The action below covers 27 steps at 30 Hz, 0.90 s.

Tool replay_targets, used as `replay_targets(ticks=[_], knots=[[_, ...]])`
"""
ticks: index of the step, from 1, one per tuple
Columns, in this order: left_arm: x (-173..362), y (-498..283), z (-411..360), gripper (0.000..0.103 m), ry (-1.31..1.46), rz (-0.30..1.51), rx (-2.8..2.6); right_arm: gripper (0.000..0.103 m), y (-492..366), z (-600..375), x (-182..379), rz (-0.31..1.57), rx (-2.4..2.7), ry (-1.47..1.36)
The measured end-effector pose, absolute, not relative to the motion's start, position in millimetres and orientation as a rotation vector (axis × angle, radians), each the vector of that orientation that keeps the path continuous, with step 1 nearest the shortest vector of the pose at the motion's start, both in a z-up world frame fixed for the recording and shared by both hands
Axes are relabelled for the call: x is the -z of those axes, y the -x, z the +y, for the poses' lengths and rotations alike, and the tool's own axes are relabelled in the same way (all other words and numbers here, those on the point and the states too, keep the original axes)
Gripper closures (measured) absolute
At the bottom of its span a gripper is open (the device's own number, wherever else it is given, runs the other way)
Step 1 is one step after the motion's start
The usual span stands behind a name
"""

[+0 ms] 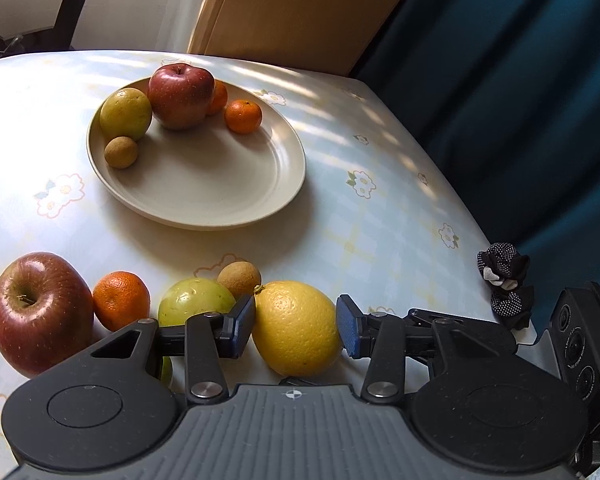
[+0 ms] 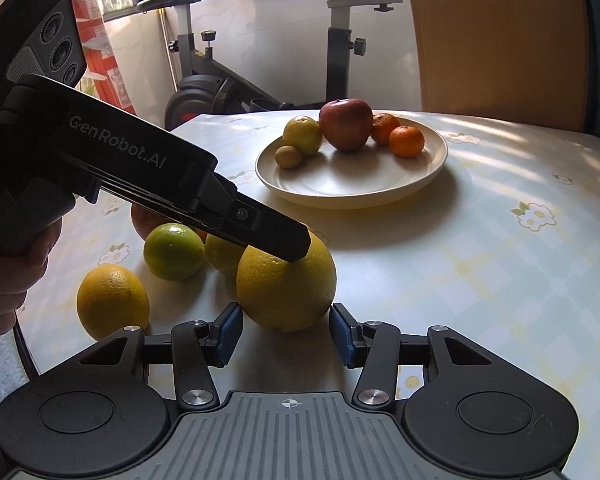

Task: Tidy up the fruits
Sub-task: 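Carry the yellow grapefruit onto the plate with both grippers and open them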

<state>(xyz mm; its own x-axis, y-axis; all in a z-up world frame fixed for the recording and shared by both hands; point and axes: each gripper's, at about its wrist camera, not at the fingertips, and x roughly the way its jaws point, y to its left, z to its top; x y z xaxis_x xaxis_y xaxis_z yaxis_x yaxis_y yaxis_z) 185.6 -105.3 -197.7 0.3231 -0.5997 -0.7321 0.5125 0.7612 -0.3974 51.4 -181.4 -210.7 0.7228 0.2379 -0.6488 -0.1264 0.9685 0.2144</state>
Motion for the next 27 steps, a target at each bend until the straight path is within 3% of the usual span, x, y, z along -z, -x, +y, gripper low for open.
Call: replay_targets(ticks=[4, 14, 27], knots=[[196.8, -183.1, -110.0, 0.056, 0.075, 0.991, 0.731, 0.053, -51.2, -180.3, 208.0, 0.731, -0.186, -0.125], [194.8, -184.9, -108.9, 0.056, 0.101, 0.994, 0.727, 0.056, -54.1, -178.6, 206.4, 0.724, -0.199, -0.140], [141.1, -202.4, -101.1, 0.056, 0.108, 0.851, 0.723, 0.056, -93.0, -185.6, 156.5, 0.625, -0.230, -0.060]])
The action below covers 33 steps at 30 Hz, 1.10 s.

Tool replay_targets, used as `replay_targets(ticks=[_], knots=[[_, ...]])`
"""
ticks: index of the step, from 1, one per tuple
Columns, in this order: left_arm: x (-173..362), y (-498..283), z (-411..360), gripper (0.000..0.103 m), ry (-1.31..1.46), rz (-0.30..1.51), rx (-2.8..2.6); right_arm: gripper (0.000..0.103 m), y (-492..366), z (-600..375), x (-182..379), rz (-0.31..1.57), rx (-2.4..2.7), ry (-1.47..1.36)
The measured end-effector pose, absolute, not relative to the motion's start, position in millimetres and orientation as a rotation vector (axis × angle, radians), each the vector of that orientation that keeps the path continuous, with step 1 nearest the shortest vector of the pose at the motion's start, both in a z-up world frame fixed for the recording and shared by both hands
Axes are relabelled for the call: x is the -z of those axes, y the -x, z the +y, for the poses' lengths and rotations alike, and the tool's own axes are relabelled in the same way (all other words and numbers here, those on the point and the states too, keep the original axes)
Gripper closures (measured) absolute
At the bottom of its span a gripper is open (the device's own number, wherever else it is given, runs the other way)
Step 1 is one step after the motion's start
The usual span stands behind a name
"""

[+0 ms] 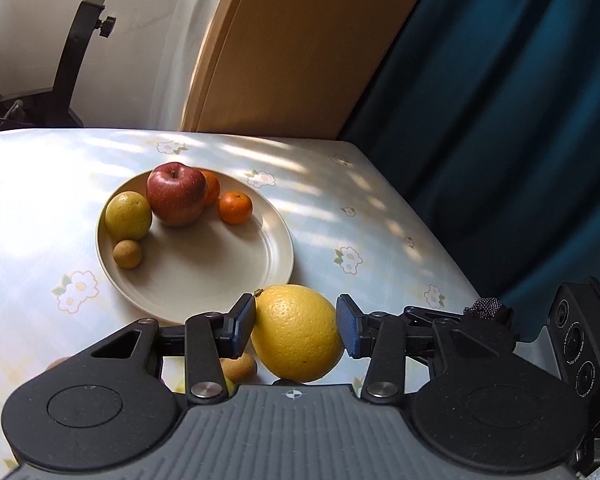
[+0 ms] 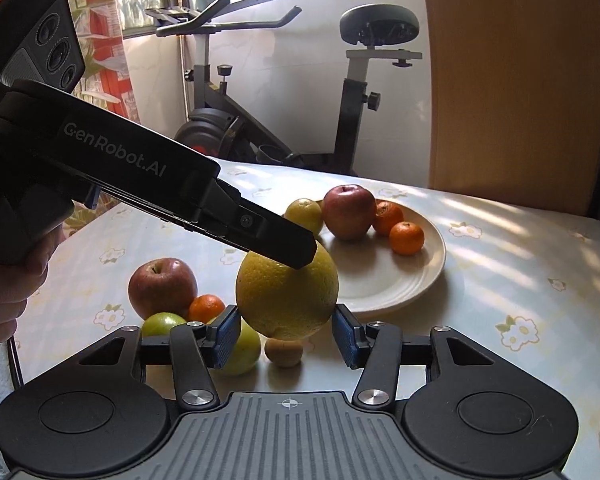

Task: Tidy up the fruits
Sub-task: 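Carry the yellow grapefruit onto the plate with both grippers and open them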

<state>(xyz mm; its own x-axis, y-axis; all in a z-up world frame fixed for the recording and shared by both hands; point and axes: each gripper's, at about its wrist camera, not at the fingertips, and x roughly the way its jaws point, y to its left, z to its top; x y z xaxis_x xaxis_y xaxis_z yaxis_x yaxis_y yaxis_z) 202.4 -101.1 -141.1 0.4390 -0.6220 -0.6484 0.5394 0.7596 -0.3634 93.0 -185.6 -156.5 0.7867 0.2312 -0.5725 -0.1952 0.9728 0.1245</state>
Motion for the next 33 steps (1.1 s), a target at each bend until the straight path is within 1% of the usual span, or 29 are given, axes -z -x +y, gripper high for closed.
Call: replay_targets(ticks=[5, 16, 24, 26, 28, 33], knots=[[131.8, -229.0, -90.3, 0.056, 0.118, 0.853, 0.692, 0.056, -128.9, -180.1, 152.5, 0.623, -0.264, -0.023], [157.2, -288.9, -91.1, 0.056, 0.073, 0.904, 0.612, 0.056, -196.1, -180.8, 184.8, 0.681, -0.309, 0.009], [171.1, -313.8, -97.0, 0.056, 0.049, 0.941, 0.601, 0.056, -214.6, -187.4, 203.2, 0.701, -0.305, -0.011], [173.6, -316.2, -97.6, 0.057, 0.046, 0.949, 0.594, 0.056, -218.1, -186.4, 206.7, 0.710, -0.300, -0.015], [176.2, -316.4, -97.0, 0.060, 0.039, 0.955, 0.588, 0.056, -221.6, -184.8, 208.9, 0.711, -0.291, -0.004], [177.2, -316.1, -92.3, 0.060, 0.055, 0.948, 0.580, 0.056, -224.5, -182.5, 208.8, 0.719, -0.285, -0.003]])
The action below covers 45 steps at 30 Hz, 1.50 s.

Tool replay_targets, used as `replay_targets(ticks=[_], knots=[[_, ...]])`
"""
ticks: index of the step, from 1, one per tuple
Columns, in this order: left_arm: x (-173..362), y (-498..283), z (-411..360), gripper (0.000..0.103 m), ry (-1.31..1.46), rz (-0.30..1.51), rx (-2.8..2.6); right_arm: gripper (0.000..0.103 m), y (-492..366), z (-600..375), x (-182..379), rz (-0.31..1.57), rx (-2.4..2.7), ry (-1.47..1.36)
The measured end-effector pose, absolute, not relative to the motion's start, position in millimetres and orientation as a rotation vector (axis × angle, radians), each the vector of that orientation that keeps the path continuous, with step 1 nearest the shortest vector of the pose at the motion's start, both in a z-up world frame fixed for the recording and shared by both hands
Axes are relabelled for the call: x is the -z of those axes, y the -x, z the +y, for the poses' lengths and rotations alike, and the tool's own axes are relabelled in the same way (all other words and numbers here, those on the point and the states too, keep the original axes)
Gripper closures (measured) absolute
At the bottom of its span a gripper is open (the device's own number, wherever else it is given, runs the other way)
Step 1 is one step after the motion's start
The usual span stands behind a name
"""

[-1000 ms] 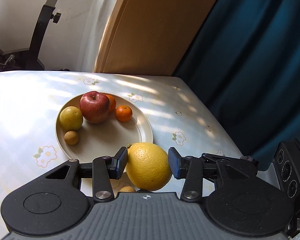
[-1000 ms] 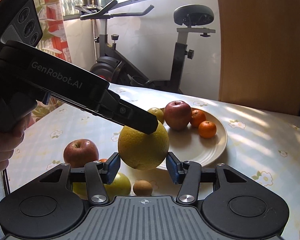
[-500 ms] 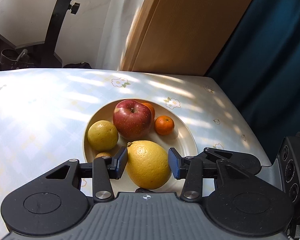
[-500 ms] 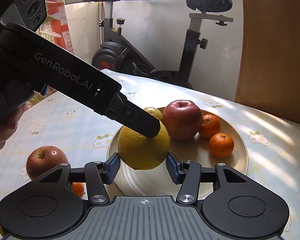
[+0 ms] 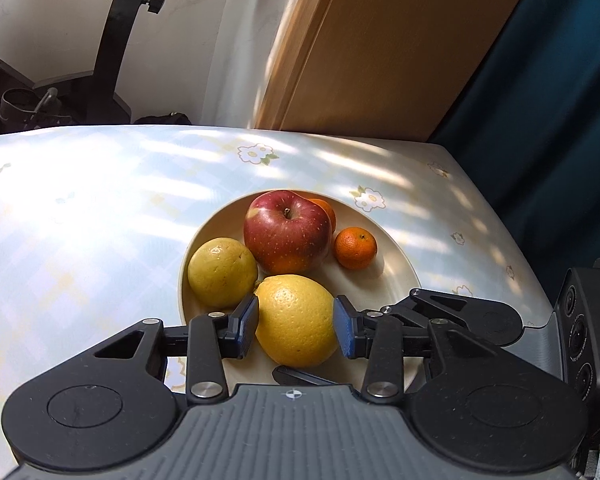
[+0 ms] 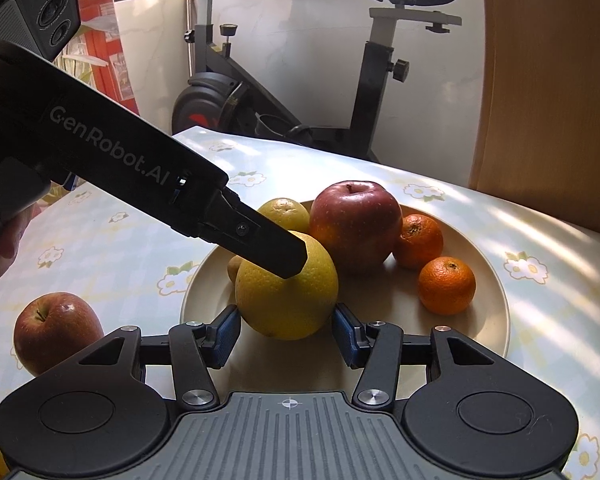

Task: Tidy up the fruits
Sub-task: 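Carry the yellow grapefruit onto the plate with both grippers and open them, then withdraw both open grippers from the plate back toward the loose fruit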

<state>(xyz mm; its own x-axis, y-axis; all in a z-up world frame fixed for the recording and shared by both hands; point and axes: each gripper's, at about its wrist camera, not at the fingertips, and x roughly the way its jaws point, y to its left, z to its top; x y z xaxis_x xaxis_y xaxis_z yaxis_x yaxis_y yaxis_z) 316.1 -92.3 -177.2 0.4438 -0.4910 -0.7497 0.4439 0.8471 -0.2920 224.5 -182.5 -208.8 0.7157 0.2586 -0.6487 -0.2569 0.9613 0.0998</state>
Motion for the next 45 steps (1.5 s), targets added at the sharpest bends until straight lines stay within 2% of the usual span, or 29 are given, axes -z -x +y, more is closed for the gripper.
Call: replay_targets(ticks=[14, 27, 40, 45], knots=[[156.3, -279.7, -62.4, 0.060, 0.047, 0.846, 0.484, 0.049, -206.4, -180.8, 199.4, 0.707, -0.203, 0.001], [142.7, -219.2, -18.7, 0.059, 0.014, 0.715, 0.335, 0.049, -118.3, -180.0, 189.5, 0.464, -0.075, -0.085], [142.0, -159.1, 4.4, 0.059, 0.011, 0.659, 0.263, 0.049, -87.9, -159.2, 177.0, 0.456, -0.061, -0.169], [144.5, -147.6, 3.9, 0.059, -0.015, 0.654, 0.261, 0.049, -81.7, -144.7, 171.2, 0.472, -0.055, -0.123]])
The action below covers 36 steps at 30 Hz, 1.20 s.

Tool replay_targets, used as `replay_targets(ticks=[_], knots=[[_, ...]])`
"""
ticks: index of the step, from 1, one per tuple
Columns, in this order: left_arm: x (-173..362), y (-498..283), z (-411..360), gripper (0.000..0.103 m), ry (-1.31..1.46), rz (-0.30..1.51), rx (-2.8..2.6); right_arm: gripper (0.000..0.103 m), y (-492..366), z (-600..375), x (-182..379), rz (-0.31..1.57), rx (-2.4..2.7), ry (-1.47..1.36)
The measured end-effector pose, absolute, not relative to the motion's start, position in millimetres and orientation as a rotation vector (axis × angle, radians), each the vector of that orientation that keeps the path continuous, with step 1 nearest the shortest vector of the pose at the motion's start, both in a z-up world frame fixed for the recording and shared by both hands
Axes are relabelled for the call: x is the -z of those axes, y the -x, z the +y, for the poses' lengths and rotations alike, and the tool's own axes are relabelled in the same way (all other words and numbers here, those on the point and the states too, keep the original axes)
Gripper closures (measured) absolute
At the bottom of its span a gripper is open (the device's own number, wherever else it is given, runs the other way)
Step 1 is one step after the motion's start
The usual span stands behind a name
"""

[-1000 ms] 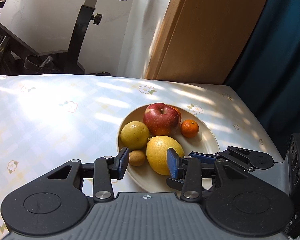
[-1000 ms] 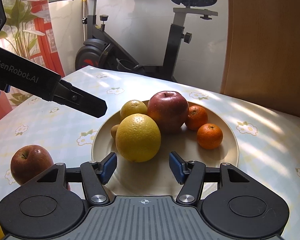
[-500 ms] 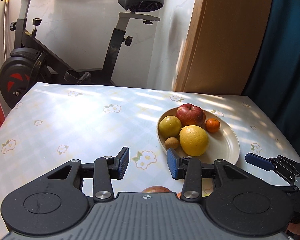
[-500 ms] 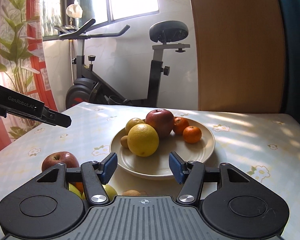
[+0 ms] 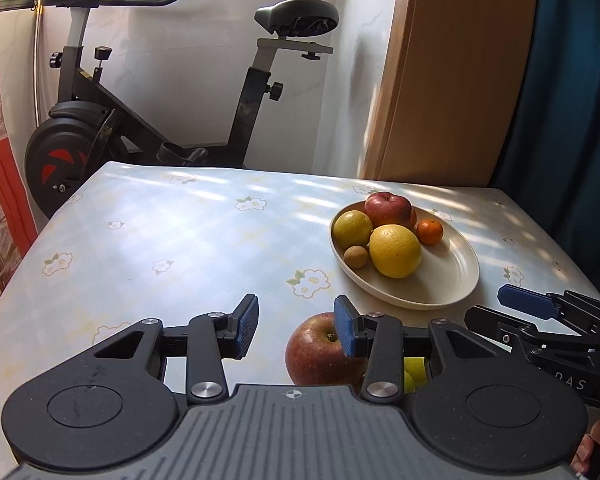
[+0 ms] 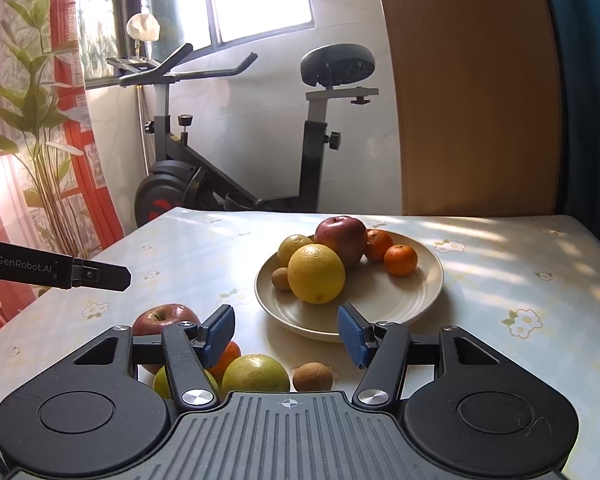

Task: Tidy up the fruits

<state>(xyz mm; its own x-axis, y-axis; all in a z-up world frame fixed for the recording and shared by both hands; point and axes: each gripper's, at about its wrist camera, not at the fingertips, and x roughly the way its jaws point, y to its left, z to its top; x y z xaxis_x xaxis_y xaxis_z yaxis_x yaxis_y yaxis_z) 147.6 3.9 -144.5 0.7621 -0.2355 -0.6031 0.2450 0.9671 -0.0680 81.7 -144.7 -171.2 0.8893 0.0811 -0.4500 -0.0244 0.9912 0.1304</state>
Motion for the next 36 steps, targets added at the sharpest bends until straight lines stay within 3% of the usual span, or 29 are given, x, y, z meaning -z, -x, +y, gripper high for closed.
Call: replay_targets(ticks=[36], knots=[[155.2, -137.6, 22.0, 0.059, 0.063, 0.684, 0.273, 0.053, -62.0, -138.5, 179.2, 0.562, -0.031, -0.107]])
